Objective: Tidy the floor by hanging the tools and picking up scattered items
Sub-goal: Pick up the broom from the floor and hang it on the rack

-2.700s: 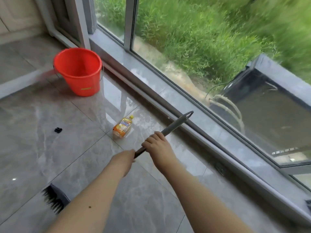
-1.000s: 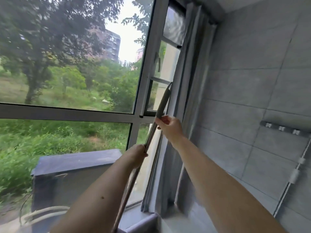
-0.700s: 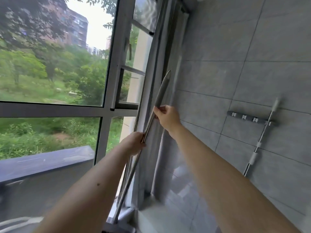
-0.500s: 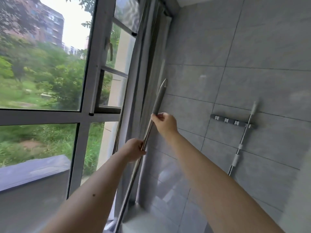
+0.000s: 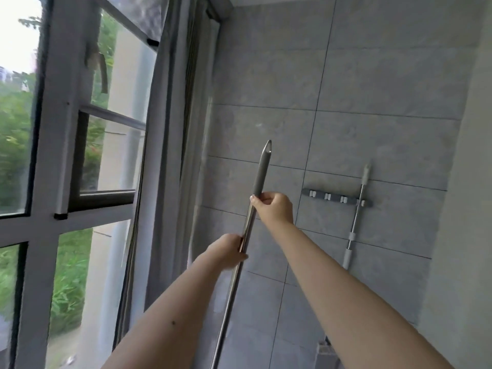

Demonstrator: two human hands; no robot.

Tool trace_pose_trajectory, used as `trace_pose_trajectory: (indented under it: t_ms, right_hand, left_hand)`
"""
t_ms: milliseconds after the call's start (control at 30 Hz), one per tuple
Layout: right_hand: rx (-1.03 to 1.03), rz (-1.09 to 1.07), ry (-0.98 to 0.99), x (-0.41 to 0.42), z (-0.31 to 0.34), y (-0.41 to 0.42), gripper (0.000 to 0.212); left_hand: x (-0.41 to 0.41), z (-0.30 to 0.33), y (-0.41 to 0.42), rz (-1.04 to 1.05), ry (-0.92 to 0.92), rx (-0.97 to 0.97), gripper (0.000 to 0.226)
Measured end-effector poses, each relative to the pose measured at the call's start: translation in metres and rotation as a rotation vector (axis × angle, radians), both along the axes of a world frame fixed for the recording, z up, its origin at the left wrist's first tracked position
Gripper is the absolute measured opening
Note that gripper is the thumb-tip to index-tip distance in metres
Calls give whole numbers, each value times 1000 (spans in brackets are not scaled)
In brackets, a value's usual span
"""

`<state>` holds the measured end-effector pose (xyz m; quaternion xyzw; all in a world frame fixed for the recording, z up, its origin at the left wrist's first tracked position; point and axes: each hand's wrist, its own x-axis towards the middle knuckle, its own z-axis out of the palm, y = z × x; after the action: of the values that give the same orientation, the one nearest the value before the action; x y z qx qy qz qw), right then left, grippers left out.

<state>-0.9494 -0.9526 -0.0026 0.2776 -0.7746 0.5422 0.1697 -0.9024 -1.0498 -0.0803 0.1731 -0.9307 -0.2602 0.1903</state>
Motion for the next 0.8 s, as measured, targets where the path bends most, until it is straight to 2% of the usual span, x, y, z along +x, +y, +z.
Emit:
trace_pose_trajectory:
  t_ms: [267,433,600,733,800]
  right_hand:
    - [27,-150,-29,-70,-5,34,12]
    - [15,-182,-19,-118,-4,44,12]
    - [-2,-219,-20,-176,-9,50,26]
    - [-26,-235,14,-243,-11,54,20]
    - [-8,-239,21,-278,-6,57,18]
  left_hand:
    - [-83,-10,24,-160,3,-5,27]
    - [-135,-13,37,-247,42,43,12]
    - [-195,-13,45,-276,34,28,25]
    - [-261,-11,50,-307,33,38,25]
    - [-294,-7,52,-316,36,57,18]
